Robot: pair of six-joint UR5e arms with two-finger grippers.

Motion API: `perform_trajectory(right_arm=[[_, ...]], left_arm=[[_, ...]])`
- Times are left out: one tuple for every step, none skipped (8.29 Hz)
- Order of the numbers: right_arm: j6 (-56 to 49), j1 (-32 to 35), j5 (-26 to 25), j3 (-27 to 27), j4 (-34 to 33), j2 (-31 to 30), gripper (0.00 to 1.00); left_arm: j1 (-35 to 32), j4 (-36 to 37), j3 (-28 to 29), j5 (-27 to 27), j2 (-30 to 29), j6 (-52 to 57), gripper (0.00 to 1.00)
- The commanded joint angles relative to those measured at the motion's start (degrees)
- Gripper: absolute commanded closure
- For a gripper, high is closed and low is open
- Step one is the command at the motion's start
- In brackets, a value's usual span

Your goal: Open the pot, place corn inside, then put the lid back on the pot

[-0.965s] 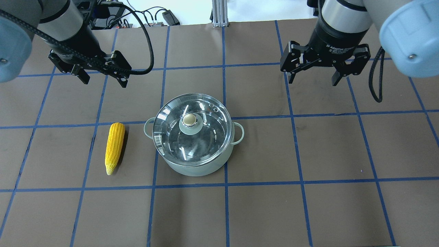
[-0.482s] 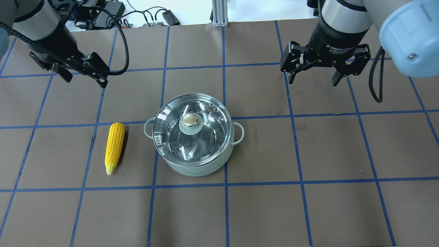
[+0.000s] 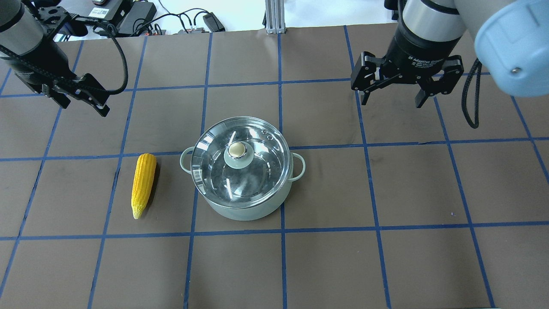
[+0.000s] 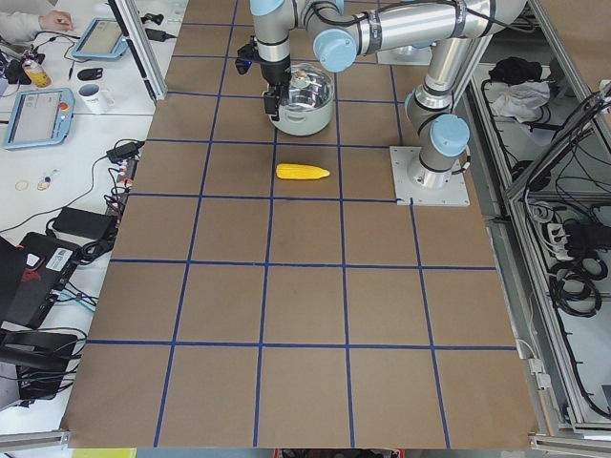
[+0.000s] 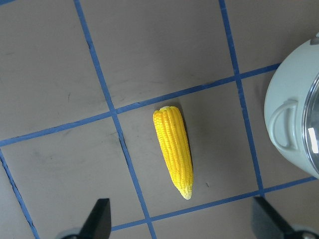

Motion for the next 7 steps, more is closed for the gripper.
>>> perform_trajectory(right_arm=[[0.00, 0.04, 0.00, 0.00, 0.00, 0.04, 0.00], [0.00, 0.04, 0.09, 0.00, 0.00, 0.04, 0.00], [0.00, 0.04, 0.00, 0.00, 0.09, -0.05, 0.00], [0.00, 0.04, 0.00, 0.00, 0.09, 0.04, 0.00], [0.00, 0.04, 0.00, 0.00, 0.09, 0.04, 0.00], [0.00, 0.04, 0.00, 0.00, 0.09, 0.04, 0.00], [0.00, 0.04, 0.00, 0.00, 0.18, 0.04, 0.00]], left_arm=[[1.25, 0.88, -3.01, -0.05, -1.38, 2.07, 0.00], [1.78, 2.98, -5.29, 0.03, -1.64, 2.15, 0.00], [1.87, 5.00, -7.14, -0.05, -3.47, 2.07, 0.00], [1.88, 6.24, -7.51, -0.14, -5.41, 2.07, 0.00], [1.88, 6.17, -7.60, -0.14, -6.82, 2.07, 0.00], [1.88, 6.25, -7.69, -1.45, -7.87, 2.15, 0.00], [1.88, 6.17, -7.77, -3.63, -8.93, 2.15, 0.00]])
